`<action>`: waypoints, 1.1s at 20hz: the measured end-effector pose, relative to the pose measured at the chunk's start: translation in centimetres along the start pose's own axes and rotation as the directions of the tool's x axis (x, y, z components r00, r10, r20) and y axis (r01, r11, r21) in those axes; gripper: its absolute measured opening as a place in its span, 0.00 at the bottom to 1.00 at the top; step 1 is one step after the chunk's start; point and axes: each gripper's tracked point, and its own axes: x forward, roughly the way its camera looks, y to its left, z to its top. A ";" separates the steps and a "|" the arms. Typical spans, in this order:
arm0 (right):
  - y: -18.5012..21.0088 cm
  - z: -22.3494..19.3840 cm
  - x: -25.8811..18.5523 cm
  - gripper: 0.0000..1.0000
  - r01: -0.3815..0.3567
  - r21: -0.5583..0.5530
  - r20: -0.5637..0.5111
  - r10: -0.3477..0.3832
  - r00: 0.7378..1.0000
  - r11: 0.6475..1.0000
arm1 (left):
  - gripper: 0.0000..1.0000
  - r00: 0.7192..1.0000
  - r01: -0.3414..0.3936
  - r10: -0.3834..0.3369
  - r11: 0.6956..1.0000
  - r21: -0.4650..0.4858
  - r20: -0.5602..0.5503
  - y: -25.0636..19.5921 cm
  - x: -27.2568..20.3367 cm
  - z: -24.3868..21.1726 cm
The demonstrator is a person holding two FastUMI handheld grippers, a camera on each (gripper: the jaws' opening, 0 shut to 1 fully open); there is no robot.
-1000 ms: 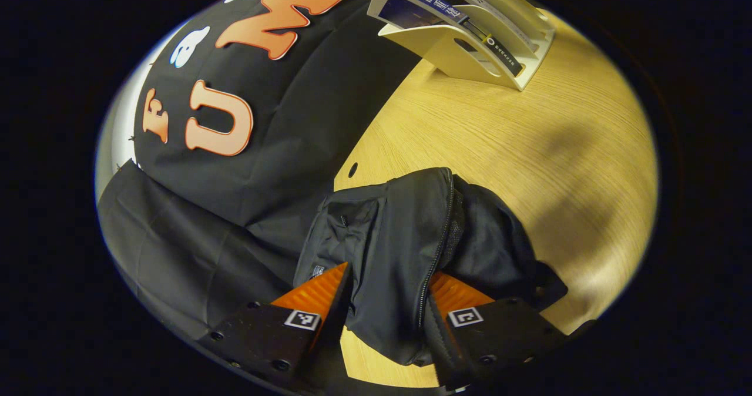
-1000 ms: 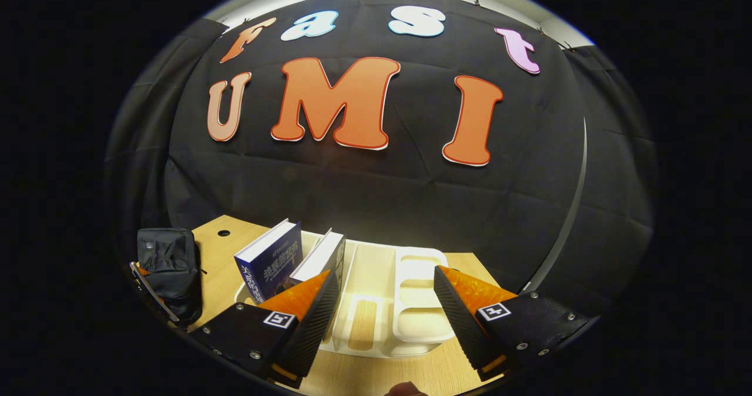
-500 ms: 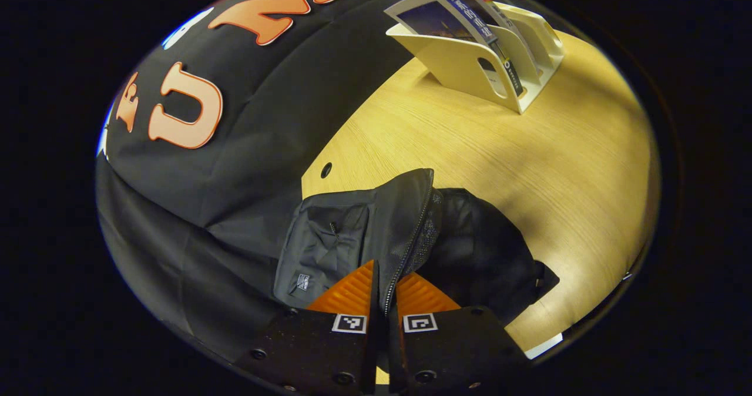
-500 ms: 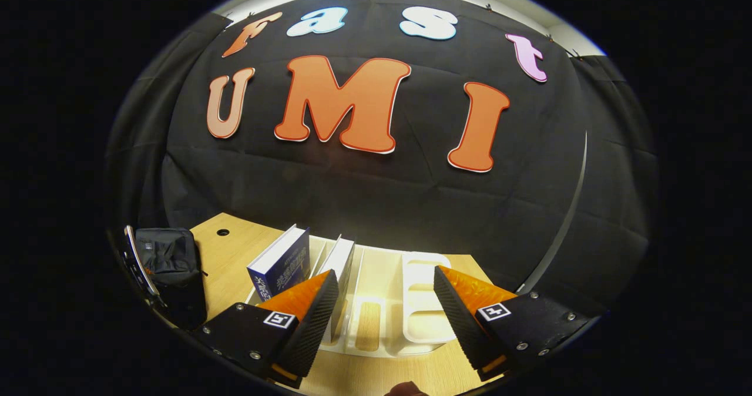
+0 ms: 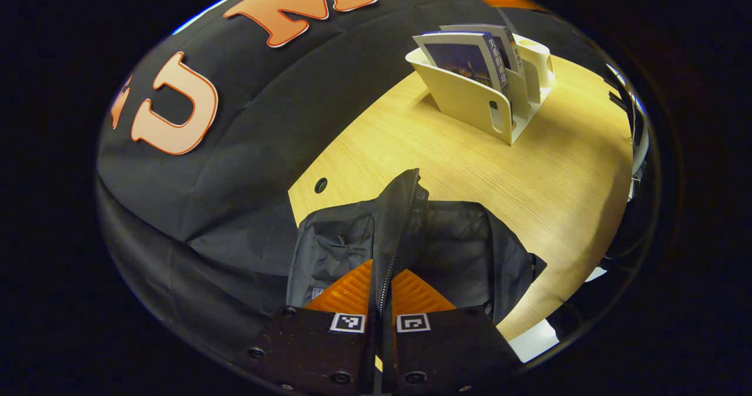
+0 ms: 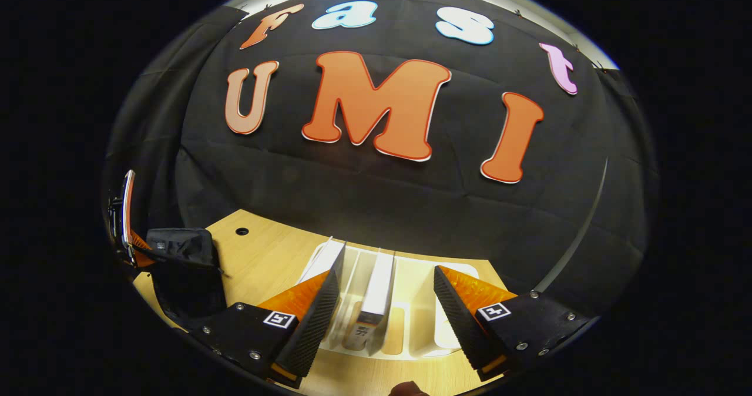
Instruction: Open the schoolbag, grab two books from the bookshelf and put them into the schoolbag.
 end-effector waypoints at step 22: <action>8.7 -2.8 9.1 0.98 -0.158 0.147 -0.686 0.215 0.695 0.977 | 0.06 0.968 0.251 -0.244 0.955 -0.157 0.064 8.7 -1.7 2.8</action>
